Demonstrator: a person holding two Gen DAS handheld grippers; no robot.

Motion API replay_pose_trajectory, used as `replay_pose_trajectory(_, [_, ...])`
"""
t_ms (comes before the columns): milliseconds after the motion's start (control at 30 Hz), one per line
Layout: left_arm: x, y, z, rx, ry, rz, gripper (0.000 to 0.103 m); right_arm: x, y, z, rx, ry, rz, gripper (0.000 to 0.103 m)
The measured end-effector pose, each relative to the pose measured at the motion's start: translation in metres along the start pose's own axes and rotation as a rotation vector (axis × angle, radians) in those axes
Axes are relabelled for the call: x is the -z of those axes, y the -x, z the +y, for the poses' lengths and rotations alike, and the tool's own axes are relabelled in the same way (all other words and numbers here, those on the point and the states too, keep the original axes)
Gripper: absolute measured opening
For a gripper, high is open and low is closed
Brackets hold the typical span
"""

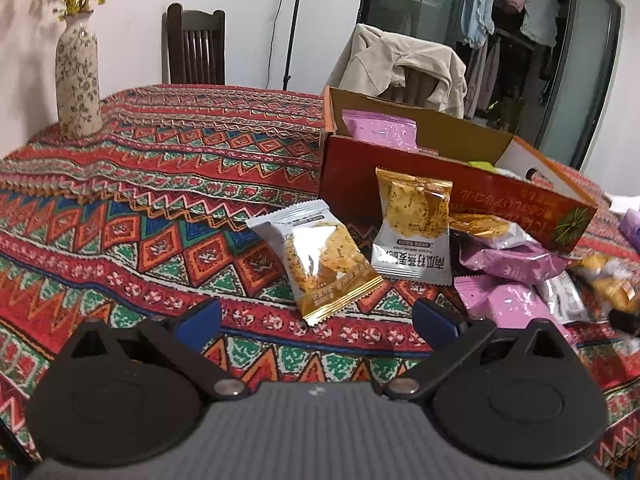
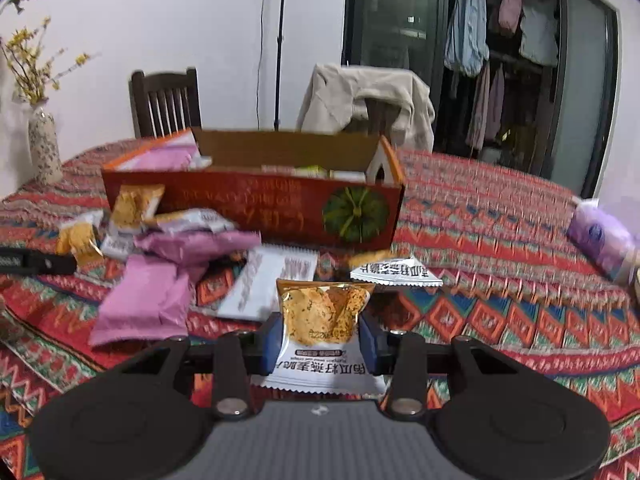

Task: Organize snacks
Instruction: 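Grasp a gold biscuit packet with the right gripper while the left gripper grasps a white biscuit packet, then carry both biscuit packets into the orange box and open both grippers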

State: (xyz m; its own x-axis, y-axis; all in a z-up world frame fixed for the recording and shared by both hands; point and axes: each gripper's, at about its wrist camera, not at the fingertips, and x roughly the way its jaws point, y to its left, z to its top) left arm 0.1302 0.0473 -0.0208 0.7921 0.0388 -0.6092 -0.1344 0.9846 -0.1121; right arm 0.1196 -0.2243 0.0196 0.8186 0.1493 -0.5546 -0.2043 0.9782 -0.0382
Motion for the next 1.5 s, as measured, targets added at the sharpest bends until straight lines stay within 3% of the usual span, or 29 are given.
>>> replay_pose_trajectory(267, [-0.02,-0.003,-0.007,-0.089,0.032,-0.011,0.103,-0.009,0.008,-0.014,0.003,-0.03,-0.091,0.039])
replay_pose_trajectory(433, [-0.038,-0.026,-0.009,-0.201,0.05,0.039,0.103,-0.006,0.001,-0.021,-0.003,-0.053,-0.107,0.039])
replay_pose_trajectory(633, [-0.039,-0.042,-0.006,-0.213,0.1,0.069,0.103,-0.003,-0.003,-0.021,-0.025,-0.055,-0.125,0.039])
replay_pose_trajectory(733, [-0.038,-0.044,-0.006,-0.199,0.106,0.068,0.089,-0.002,-0.003,-0.021,-0.029,-0.055,-0.135,0.039])
replay_pose_trajectory(800, [-0.038,-0.042,-0.007,-0.186,0.097,0.053,0.061,-0.002,-0.003,-0.021,-0.029,-0.058,-0.14,0.039])
replay_pose_trajectory(900, [-0.038,-0.039,-0.007,-0.132,0.098,0.039,0.049,-0.001,-0.003,-0.022,-0.025,-0.066,-0.147,0.039])
replay_pose_trajectory(1067, [-0.036,-0.028,-0.005,-0.103,0.108,0.006,0.046,-0.002,-0.001,-0.02,-0.025,-0.059,-0.154,0.039])
replay_pose_trajectory(1500, [-0.063,0.014,-0.021,-0.029,0.022,-0.194,0.046,-0.037,-0.002,-0.011,-0.009,0.0,-0.234,0.039])
